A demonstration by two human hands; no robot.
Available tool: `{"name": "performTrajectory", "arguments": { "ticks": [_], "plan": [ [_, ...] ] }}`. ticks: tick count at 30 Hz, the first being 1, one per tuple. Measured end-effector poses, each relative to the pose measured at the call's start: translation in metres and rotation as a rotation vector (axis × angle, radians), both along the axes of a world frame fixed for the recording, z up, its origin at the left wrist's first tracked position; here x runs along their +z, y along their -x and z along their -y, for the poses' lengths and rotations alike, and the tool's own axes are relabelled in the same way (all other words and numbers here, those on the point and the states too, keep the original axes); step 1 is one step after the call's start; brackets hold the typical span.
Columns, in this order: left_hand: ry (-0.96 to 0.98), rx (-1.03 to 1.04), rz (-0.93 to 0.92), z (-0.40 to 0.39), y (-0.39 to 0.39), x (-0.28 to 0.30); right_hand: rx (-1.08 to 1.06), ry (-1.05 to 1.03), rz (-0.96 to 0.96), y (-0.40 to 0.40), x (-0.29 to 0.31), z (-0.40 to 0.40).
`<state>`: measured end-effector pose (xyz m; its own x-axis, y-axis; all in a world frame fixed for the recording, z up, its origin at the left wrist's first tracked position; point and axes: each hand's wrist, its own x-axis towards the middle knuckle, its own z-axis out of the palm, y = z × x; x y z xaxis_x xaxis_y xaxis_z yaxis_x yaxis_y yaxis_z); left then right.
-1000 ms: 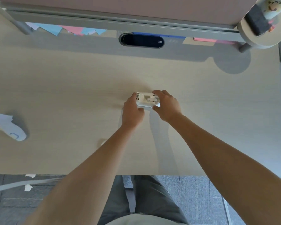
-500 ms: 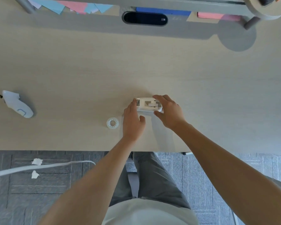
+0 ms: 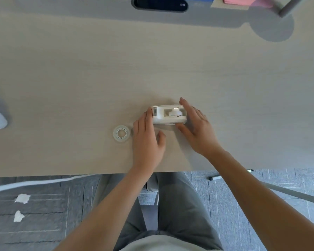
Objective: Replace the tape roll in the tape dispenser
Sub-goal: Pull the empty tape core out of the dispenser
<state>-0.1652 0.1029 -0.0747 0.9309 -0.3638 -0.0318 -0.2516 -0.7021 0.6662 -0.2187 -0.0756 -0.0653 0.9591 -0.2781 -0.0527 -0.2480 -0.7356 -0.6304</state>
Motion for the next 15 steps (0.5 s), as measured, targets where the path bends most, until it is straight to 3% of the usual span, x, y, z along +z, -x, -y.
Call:
{"name": "performTrajectory", "arguments": {
  "ticks": [15],
  "plan": [
    [-0.047, -0.039, 0.356, -0.015, 0.037, -0.034, 0.04, 0.131, 0.318, 0.039, -0.044, -0.014]
  ]
}}
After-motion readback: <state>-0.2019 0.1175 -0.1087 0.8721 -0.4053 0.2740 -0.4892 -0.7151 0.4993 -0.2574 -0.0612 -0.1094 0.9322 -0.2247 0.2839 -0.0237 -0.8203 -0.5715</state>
